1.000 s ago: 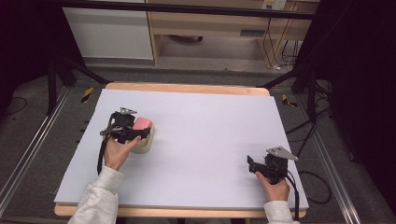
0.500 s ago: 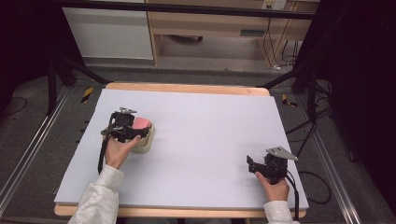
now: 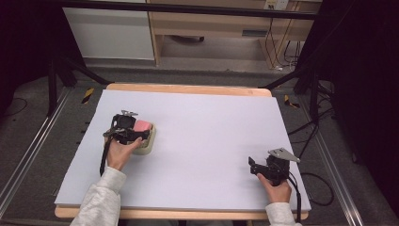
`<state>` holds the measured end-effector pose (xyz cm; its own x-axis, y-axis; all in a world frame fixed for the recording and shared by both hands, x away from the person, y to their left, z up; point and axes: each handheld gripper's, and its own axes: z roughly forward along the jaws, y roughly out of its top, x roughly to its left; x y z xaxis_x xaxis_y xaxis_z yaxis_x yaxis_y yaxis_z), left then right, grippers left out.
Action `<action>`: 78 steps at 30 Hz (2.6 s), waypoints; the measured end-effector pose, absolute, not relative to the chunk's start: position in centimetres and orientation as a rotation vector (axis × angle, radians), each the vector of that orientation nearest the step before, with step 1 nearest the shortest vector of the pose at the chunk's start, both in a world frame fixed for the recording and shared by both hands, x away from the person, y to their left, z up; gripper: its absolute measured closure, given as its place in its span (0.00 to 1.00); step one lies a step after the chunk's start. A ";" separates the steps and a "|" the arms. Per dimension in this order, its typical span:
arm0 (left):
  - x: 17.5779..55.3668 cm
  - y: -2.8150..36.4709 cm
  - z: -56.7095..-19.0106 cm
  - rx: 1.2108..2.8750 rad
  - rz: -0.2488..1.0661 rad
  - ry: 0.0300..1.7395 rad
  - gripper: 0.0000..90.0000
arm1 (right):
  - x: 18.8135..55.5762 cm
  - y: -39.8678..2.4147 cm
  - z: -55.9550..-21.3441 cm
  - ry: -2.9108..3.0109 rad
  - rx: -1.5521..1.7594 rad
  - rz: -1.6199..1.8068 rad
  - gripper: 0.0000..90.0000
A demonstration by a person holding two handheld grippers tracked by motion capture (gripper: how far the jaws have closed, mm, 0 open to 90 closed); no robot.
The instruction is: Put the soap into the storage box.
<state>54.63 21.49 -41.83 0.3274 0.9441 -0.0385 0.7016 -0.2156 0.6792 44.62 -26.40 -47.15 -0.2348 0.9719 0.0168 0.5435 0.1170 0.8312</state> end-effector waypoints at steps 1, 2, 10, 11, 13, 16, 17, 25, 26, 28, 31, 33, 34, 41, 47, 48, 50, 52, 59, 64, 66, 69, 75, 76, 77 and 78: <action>54.7 21.6 -41.9 1.994 0.520 1.447 0.42 | 44.6 -26.4 -47.2 1.847 1.468 1.002 0.12; 54.7 21.6 -42.0 1.995 0.520 1.450 0.42 | 44.6 -26.4 -47.2 1.847 1.468 1.001 0.12; 54.9 21.7 -42.8 1.994 0.512 1.465 0.41 | 44.7 -26.4 -47.2 1.847 1.468 1.000 0.12; 54.9 21.7 -42.9 1.994 0.509 1.468 0.42 | 44.7 -26.4 -47.2 1.848 1.467 0.999 0.12; 55.0 21.7 -43.0 1.995 0.504 1.472 0.42 | 44.7 -26.4 -47.2 1.847 1.467 0.999 0.12; 55.0 21.7 -43.2 1.998 0.505 1.473 0.42 | 44.7 -26.4 -47.2 1.848 1.471 0.999 0.12; 55.0 21.7 -43.2 1.998 0.506 1.473 0.41 | 44.7 -26.4 -47.2 1.847 1.471 0.999 0.12; 55.0 21.8 -43.7 1.993 0.505 1.482 0.41 | 44.6 -26.3 -47.2 1.848 1.469 0.998 0.12; 55.1 21.8 -43.8 1.997 0.504 1.482 0.41 | 44.7 -26.3 -47.2 1.847 1.468 0.998 0.12; 55.1 21.7 -43.9 1.995 0.499 1.487 0.42 | 44.7 -26.3 -47.2 1.849 1.470 0.998 0.12; 55.1 21.6 -43.9 1.998 0.498 1.485 0.41 | 44.7 -26.4 -47.2 1.847 1.469 0.997 0.12; 55.2 21.5 -44.0 1.998 0.493 1.485 0.41 | 44.7 -26.4 -47.2 1.847 1.468 0.997 0.12; 55.2 21.5 -44.0 1.999 0.494 1.487 0.41 | 44.7 -26.3 -47.2 1.847 1.471 0.998 0.12; 55.3 21.5 -44.3 2.004 0.497 1.496 0.41 | 44.7 -26.4 -47.2 1.847 1.468 0.997 0.12; 55.3 21.4 -44.5 2.006 0.498 1.501 0.41 | 44.6 -26.4 -47.2 1.848 1.472 0.998 0.12; 55.3 21.5 -44.5 2.007 0.497 1.501 0.41 | 44.6 -26.4 -47.2 1.847 1.473 0.998 0.12; 55.4 21.5 -44.6 2.006 0.500 1.504 0.41 | 44.6 -26.4 -47.2 1.847 1.470 0.999 0.12; 55.3 21.5 -44.8 2.006 0.498 1.509 0.41 | 44.6 -26.4 -47.2 1.847 1.470 0.998 0.12; 55.2 21.5 -44.9 2.006 0.515 1.504 0.41 | 44.6 -26.4 -47.2 1.848 1.473 0.999 0.12; 55.1 21.5 -45.0 2.010 0.519 1.493 0.41 | 44.6 -26.4 -47.2 1.849 1.471 0.998 0.12; 55.1 21.5 -45.0 2.015 0.525 1.489 0.41 | 44.6 -26.3 -47.2 1.849 1.473 0.998 0.12; 55.1 21.4 -45.0 2.022 0.532 1.484 0.41 | 44.7 -26.3 -47.2 1.851 1.470 0.997 0.11; 55.0 21.5 -45.0 2.029 0.536 1.473 0.41 | 44.7 -26.4 -47.2 1.850 1.471 0.997 0.11; 55.0 21.5 -45.0 2.029 0.535 1.472 0.41 | 44.7 -26.4 -47.2 1.850 1.471 0.997 0.11; 55.0 21.5 -45.0 2.029 0.535 1.471 0.41 | 44.7 -26.4 -47.2 1.850 1.471 0.997 0.11; 55.0 21.5 -45.0 2.029 0.535 1.471 0.41 | 44.7 -26.3 -47.2 1.848 1.476 1.001 0.11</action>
<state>55.00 21.49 -45.00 0.3147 0.9491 -0.0106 0.7207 -0.2317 0.6534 44.65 -26.34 -47.21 -0.2323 0.9724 0.0214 0.5492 0.1130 0.8280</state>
